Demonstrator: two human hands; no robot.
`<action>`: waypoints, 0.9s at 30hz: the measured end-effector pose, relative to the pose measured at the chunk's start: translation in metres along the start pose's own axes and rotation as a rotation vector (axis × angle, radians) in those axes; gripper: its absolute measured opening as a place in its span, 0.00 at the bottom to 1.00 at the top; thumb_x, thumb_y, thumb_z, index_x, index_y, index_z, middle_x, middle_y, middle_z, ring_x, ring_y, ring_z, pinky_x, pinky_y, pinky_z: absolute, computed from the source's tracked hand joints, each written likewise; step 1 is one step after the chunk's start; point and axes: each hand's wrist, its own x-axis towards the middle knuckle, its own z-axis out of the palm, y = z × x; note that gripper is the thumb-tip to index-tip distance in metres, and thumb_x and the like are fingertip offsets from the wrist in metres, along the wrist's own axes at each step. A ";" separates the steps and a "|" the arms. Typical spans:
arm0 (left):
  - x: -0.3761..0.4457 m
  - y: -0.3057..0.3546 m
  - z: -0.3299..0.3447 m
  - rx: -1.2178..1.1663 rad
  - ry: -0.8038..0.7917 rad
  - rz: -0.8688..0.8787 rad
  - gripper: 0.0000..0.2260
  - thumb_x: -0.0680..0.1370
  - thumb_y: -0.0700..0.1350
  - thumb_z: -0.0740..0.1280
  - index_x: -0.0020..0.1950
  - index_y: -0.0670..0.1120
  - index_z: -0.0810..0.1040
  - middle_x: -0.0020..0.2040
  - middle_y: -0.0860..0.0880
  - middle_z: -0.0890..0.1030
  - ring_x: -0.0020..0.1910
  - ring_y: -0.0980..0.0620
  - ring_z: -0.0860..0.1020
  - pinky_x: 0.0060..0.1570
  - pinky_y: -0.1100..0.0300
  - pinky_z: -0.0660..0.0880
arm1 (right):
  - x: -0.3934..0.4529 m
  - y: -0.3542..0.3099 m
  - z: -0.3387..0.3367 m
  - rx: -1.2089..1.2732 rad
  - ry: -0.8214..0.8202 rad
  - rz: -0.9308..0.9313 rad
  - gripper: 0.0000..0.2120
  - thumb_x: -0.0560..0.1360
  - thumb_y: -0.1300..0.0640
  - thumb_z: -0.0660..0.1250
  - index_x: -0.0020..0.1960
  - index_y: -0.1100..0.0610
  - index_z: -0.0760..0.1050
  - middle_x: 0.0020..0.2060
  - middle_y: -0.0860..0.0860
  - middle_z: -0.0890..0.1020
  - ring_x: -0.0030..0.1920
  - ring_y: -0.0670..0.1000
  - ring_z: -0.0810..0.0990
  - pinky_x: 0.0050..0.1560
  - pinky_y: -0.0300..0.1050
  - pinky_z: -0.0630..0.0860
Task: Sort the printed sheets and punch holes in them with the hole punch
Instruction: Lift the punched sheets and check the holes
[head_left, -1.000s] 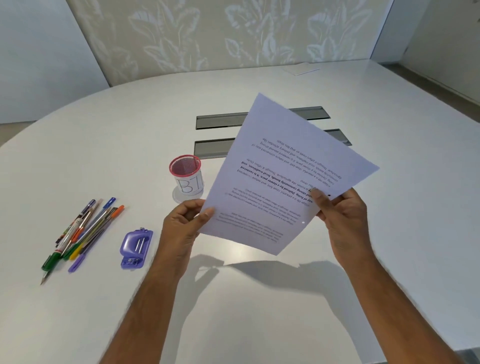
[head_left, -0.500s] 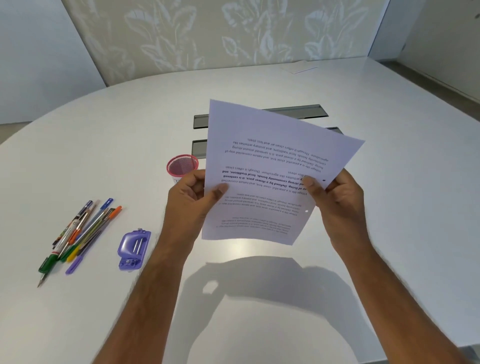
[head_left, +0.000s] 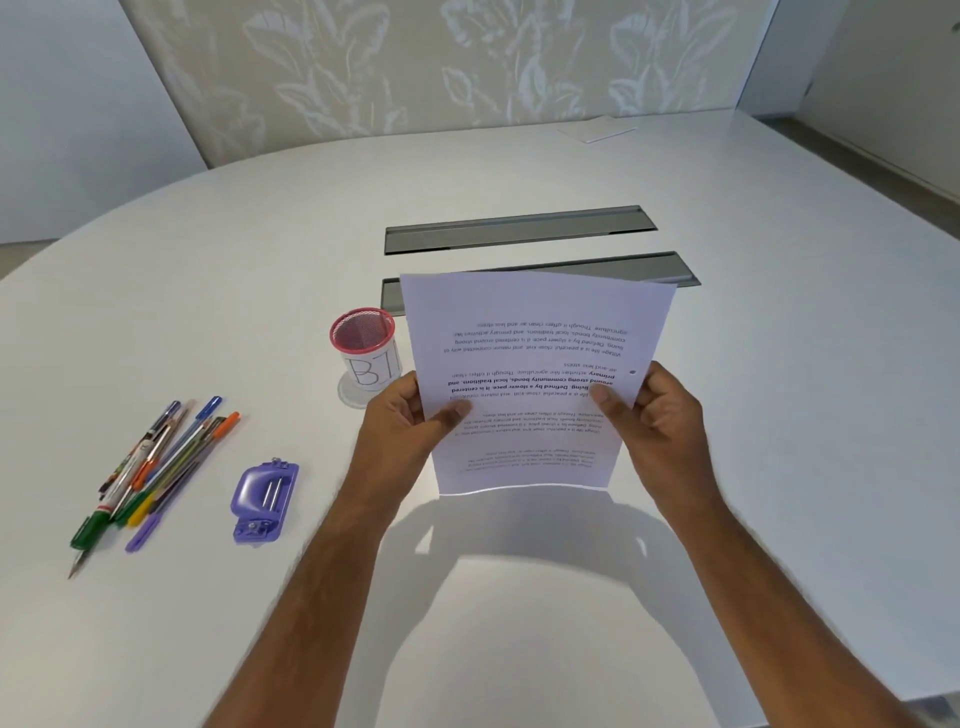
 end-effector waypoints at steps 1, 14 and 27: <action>0.001 0.004 0.001 0.001 0.007 0.013 0.14 0.76 0.46 0.78 0.60 0.56 0.85 0.58 0.54 0.88 0.54 0.51 0.87 0.48 0.64 0.82 | 0.001 -0.001 0.000 -0.011 -0.003 -0.010 0.07 0.78 0.51 0.73 0.56 0.48 0.81 0.56 0.45 0.88 0.52 0.51 0.88 0.47 0.42 0.83; 0.008 0.022 0.002 -0.192 0.125 0.056 0.11 0.76 0.44 0.75 0.56 0.55 0.85 0.60 0.51 0.87 0.54 0.48 0.86 0.53 0.57 0.82 | 0.005 -0.002 -0.011 -0.055 -0.005 -0.008 0.10 0.73 0.46 0.79 0.47 0.48 0.80 0.50 0.46 0.89 0.47 0.49 0.89 0.45 0.37 0.83; 0.009 0.019 -0.012 -0.613 0.093 0.077 0.24 0.79 0.34 0.72 0.74 0.40 0.74 0.70 0.42 0.81 0.68 0.43 0.80 0.61 0.53 0.80 | -0.002 0.004 -0.009 0.004 0.097 0.039 0.12 0.70 0.48 0.81 0.50 0.49 0.84 0.49 0.49 0.89 0.47 0.52 0.88 0.51 0.47 0.86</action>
